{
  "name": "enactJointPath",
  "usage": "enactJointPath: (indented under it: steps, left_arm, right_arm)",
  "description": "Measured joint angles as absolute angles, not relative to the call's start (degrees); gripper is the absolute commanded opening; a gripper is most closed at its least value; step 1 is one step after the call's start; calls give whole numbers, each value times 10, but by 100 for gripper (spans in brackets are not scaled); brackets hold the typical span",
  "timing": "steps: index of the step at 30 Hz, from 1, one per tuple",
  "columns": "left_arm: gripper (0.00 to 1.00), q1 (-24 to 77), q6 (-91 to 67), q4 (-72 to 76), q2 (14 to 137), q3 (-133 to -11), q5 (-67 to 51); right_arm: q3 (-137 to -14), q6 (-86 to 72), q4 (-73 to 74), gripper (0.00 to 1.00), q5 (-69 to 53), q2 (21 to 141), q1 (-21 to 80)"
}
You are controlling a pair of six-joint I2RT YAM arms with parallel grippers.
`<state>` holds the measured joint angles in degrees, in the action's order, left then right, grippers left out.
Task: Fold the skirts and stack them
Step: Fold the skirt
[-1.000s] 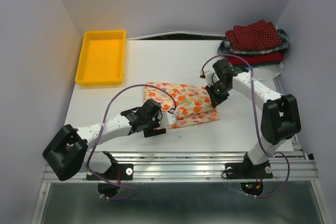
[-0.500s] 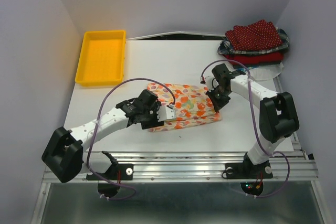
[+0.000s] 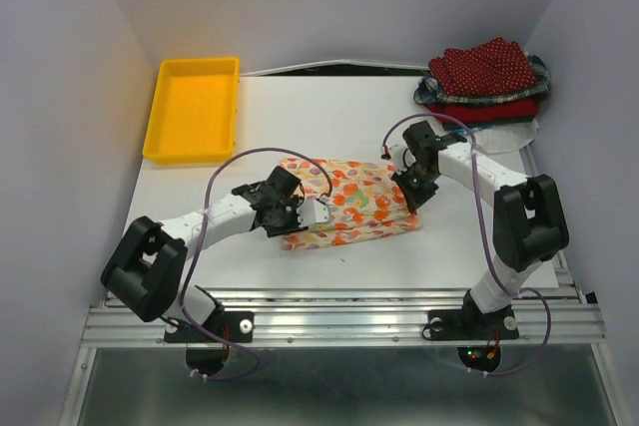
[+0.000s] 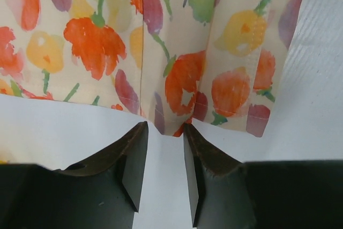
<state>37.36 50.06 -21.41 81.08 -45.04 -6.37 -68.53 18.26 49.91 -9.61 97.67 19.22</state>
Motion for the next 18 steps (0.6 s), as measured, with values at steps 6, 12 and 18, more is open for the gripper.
enactJointPath:
  steps: [6, 12, 18]
  left_arm:
    - [47, 374, 506, -201, 833, -450, -65]
    - [19, 374, 510, -199, 841, -450, -74]
    - [0, 374, 512, -205, 842, -454, -77]
  right_arm:
    - [-685, 183, 499, 1, -96, 980, 192]
    - [-685, 184, 499, 1, -96, 981, 192]
    - [-688, 185, 500, 1, -94, 981, 192]
